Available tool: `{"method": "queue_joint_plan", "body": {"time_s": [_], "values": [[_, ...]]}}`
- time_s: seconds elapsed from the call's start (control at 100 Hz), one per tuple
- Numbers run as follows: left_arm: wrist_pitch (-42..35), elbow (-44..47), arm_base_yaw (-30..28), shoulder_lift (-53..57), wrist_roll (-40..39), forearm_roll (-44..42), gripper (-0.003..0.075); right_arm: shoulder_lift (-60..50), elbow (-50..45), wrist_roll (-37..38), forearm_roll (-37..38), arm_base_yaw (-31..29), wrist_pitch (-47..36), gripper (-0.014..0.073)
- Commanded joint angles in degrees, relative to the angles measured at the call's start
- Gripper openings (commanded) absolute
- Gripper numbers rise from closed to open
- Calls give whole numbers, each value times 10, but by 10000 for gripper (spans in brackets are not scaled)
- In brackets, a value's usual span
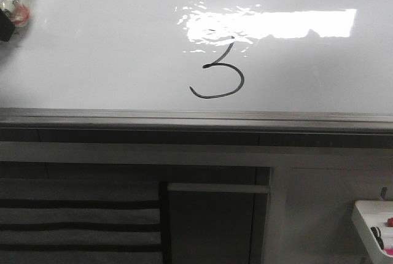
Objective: Write number 3 on whiteboard
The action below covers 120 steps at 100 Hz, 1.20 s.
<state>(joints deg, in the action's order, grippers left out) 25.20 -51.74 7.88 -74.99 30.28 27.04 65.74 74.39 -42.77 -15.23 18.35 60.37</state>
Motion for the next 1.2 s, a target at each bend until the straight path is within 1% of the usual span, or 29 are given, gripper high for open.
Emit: {"method": "queue_joint_plan", "body": {"time_s": [0.0, 0.08, 0.14, 0.32, 0.41, 0.52, 0.59, 0.68, 0.84, 0.94, 1.02, 1.1, 1.14, 1.19], "values": [[-36, -15, -1, 14, -8, 15, 237, -13, 15, -1, -9, -4, -26, 306], [-42, -15, -1, 14, -8, 15, 364, -13, 15, -1, -9, -4, -25, 306], [-42, -15, -1, 14, -8, 15, 391, -13, 15, -1, -9, -4, -25, 306], [-42, -15, -1, 14, -8, 15, 388, -13, 15, 2, -9, -4, -23, 306], [-39, -15, -1, 14, -8, 14, 387, -13, 15, 23, -9, -4, -23, 306], [-22, -18, -1, 14, -6, 13, 387, -14, 15, 93, -7, -10, -26, 306], [10, -29, -1, 20, -5, 11, 387, -21, 12, 151, 0, -16, -28, 306], [48, -37, -1, 39, -5, -3, 387, -40, -6, 197, 0, -32, -47, 306], [90, -38, -1, 109, -5, -11, 387, -111, -88, 250, 0, -74, -142, 306], [110, -38, -1, 161, -5, -11, 387, -165, -155, 261, 0, -102, -208, 306], [122, -28, -1, 204, -5, -11, 387, -207, -203, 261, 0, -112, -232, 305], [117, -3, -1, 253, -5, -11, 387, -248, -250, 261, 0, -112, -251, 300], [111, 15, -1, 271, -5, -11, 387, -269, -275, 261, -7, -112, -261, 279], [102, 36, -1, 301, -5, -11, 387, -291, -301, 261, -13, -112, -274, 231]]}}
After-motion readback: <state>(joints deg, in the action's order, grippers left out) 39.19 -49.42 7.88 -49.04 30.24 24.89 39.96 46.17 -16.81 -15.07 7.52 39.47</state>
